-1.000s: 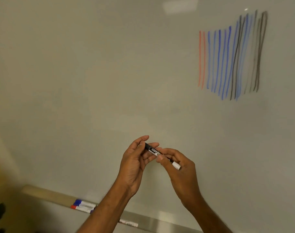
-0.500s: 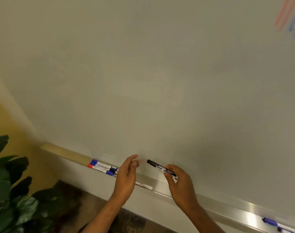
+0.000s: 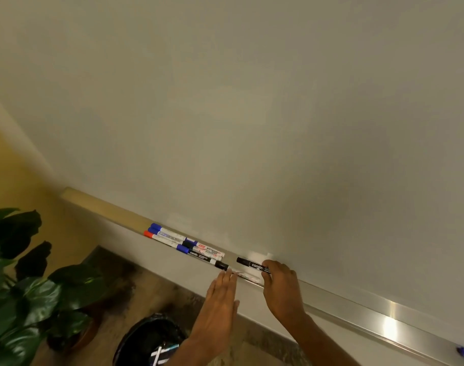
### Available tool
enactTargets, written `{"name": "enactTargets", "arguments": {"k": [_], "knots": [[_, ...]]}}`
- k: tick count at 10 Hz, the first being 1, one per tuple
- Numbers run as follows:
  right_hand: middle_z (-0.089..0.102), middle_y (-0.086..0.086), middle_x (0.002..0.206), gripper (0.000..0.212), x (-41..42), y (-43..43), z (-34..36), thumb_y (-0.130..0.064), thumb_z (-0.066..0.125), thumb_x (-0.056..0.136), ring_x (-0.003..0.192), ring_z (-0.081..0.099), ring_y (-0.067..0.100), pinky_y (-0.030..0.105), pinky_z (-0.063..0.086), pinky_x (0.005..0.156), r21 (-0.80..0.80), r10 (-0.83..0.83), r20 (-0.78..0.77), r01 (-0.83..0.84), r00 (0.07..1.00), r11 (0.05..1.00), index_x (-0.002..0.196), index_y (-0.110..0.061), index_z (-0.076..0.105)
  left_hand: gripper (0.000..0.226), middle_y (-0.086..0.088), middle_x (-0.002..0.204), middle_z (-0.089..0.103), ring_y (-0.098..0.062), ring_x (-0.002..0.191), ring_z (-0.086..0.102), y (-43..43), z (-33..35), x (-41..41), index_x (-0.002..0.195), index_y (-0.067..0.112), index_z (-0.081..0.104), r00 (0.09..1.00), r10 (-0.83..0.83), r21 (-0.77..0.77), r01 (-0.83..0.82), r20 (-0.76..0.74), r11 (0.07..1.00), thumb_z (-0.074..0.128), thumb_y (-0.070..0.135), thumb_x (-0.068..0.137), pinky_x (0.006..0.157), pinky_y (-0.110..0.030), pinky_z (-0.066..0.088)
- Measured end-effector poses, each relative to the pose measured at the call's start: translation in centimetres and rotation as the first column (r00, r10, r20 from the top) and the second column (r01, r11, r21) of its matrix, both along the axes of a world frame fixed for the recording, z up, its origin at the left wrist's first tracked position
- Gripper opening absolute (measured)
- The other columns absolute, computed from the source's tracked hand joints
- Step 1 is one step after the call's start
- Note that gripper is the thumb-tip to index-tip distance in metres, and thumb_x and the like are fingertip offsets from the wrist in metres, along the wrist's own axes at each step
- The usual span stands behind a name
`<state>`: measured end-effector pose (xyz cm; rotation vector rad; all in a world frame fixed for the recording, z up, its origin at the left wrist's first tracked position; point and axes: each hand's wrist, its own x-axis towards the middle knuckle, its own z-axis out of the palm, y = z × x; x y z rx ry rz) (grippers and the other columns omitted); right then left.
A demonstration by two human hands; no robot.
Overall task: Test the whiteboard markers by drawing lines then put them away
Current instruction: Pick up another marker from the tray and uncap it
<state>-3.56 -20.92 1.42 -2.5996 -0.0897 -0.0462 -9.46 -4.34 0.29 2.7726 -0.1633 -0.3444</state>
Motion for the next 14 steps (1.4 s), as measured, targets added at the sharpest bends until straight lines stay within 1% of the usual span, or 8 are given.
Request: {"name": "enactTargets", "arguments": {"k": [2, 3, 5, 6, 8, 11, 13, 14], "knots": [[0.067, 0.0, 0.124, 0.028, 1.8, 2.2, -3.3, -0.018, 0.054, 0.1, 0.114, 0.06, 0.021, 0.033, 0.04, 0.102, -0.074, 0.036, -0.055, -0.04, 0.998, 0.996, 0.127, -0.02, 0.062, 0.067, -0.014, 0.168, -0.012, -0.029, 0.156, -0.001, -0.3, -3.8, 2.3, 0.137, 0.025, -0.054, 0.988, -0.062, -0.011, 0.064, 0.14, 0.998, -0.044, 0.057, 0.078, 0.128, -0.042, 0.007], [0.067, 0.001, 0.125, 0.029, 2.3, 2.8, -4.7, -0.017, 0.056, 0.099, 0.116, 0.06, 0.022, 0.035, 0.04, 0.103, -0.086, 0.033, -0.074, -0.04, 0.997, 0.996, 0.127, -0.02, 0.063, 0.059, -0.014, 0.152, 0.05, -0.027, 0.143, 0.047, 0.0, -5.9, 3.4, 0.161, 0.005, -0.008, 0.987, 0.07, -0.218, -0.037, 0.145, 0.975, -0.004, 0.034, 0.109, 0.113, -0.038, 0.044], [0.064, -0.001, 0.132, 0.033, 3.0, 3.3, -6.5, -0.015, 0.054, 0.1, 0.124, 0.055, 0.021, 0.037, 0.036, 0.109, -0.067, 0.022, -0.111, -0.029, 0.994, 0.997, 0.131, -0.022, 0.061, 0.087, -0.014, 0.167, 0.017, -0.029, 0.147, 0.04, 0.4, -7.9, 3.2, 0.161, 0.005, -0.005, 0.973, -0.064, -0.083, 0.084, 0.222, 0.993, 0.048, 0.038, 0.1, 0.121, -0.041, 0.018], [0.064, -0.001, 0.132, 0.036, 3.5, 3.6, -7.0, -0.011, 0.057, 0.097, 0.126, 0.054, 0.022, 0.037, 0.035, 0.109, -0.07, 0.025, -0.108, -0.032, 0.994, 0.997, 0.13, -0.022, 0.062, 0.062, -0.016, 0.166, 0.016, -0.03, 0.148, 0.039, -0.3, -8.1, 4.2, 0.161, 0.006, -0.005, 0.966, -0.003, -0.106, 0.031, 0.259, 0.994, 0.01, 0.035, 0.109, 0.118, -0.041, 0.01], [0.069, 0.002, 0.122, 0.039, 3.9, 3.8, -8.2, -0.004, 0.069, 0.086, 0.118, 0.06, 0.027, 0.043, 0.043, 0.103, -0.112, 0.045, -0.067, -0.053, 0.997, 0.992, 0.121, -0.02, 0.068, 0.122, -0.014, 0.15, 0.052, -0.03, 0.135, 0.054, -0.3, -8.8, 6.6, 0.159, 0.005, 0.005, 0.989, -0.045, 0.023, 0.042, 0.139, 0.999, 0.083, 0.044, 0.074, 0.118, -0.043, 0.012], [0.074, 0.001, 0.105, 0.06, 4.1, 3.9, -9.4, 0.003, 0.09, 0.054, 0.098, 0.069, 0.027, 0.047, 0.055, 0.088, -0.177, 0.072, 0.017, -0.068, 0.997, 0.982, 0.107, -0.021, 0.074, 0.106, -0.016, 0.145, 0.056, -0.032, 0.131, 0.058, -0.3, -9.6, 7.2, 0.147, 0.004, 0.043, 0.982, -0.096, 0.144, 0.072, 0.164, 0.987, 0.092, 0.045, 0.063, 0.109, -0.048, 0.041], [0.074, 0.001, 0.104, 0.062, 4.1, 3.6, -9.8, -0.008, 0.096, 0.047, 0.096, 0.071, 0.026, 0.045, 0.056, 0.085, -0.212, 0.129, 0.067, -0.113, 0.989, 0.971, 0.104, -0.021, 0.075, 0.068, -0.013, 0.158, -0.033, -0.032, 0.151, -0.026, -0.7, -8.3, 7.3, 0.146, 0.01, -0.027, 0.995, -0.1, 0.263, 0.099, -0.008, 0.96, 0.022, 0.041, 0.111, 0.111, -0.046, -0.028], [0.075, 0.001, 0.102, 0.058, 3.7, 3.3, -9.5, -0.007, 0.096, 0.048, 0.094, 0.072, 0.026, 0.045, 0.057, 0.083, -0.189, 0.129, 0.129, -0.104, 0.983, 0.976, 0.101, -0.019, 0.075, 0.065, -0.013, 0.156, -0.036, -0.032, 0.149, -0.03, -1.0, -8.0, 7.4, 0.144, 0.01, -0.031, 0.992, -0.124, 0.335, 0.13, -0.039, 0.933, 0.016, 0.041, 0.112, 0.113, -0.047, -0.026]]}}
